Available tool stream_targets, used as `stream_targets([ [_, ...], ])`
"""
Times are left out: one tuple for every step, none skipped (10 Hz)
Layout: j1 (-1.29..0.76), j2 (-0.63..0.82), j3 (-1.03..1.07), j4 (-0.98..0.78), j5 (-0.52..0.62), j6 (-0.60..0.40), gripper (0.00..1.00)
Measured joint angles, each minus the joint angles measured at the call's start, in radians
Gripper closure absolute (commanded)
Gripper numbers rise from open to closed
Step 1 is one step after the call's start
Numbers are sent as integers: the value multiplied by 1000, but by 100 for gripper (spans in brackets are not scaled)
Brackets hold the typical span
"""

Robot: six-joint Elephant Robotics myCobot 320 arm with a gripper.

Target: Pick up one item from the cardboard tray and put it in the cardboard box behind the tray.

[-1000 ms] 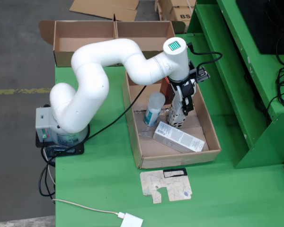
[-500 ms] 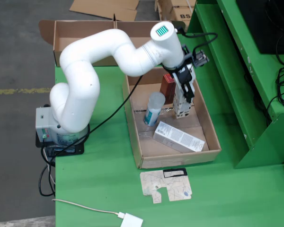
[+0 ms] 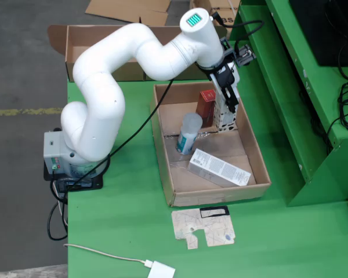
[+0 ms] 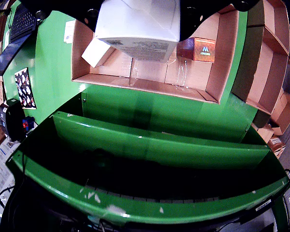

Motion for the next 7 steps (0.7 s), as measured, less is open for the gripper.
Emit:
stream_targets([
  [26,-3,41,-40,-21,23,100],
  [75,-37,110,-110,-47,57,100],
  [95,-72,162,-165,-55,71,100],
  [120,-123,222,-218,-72,97,100],
  [163,-182,275,-276,-120,121,100],
  [196,-204,325,-331,-146,126,100],
  [224,-199,388,-385,-176,136,100],
])
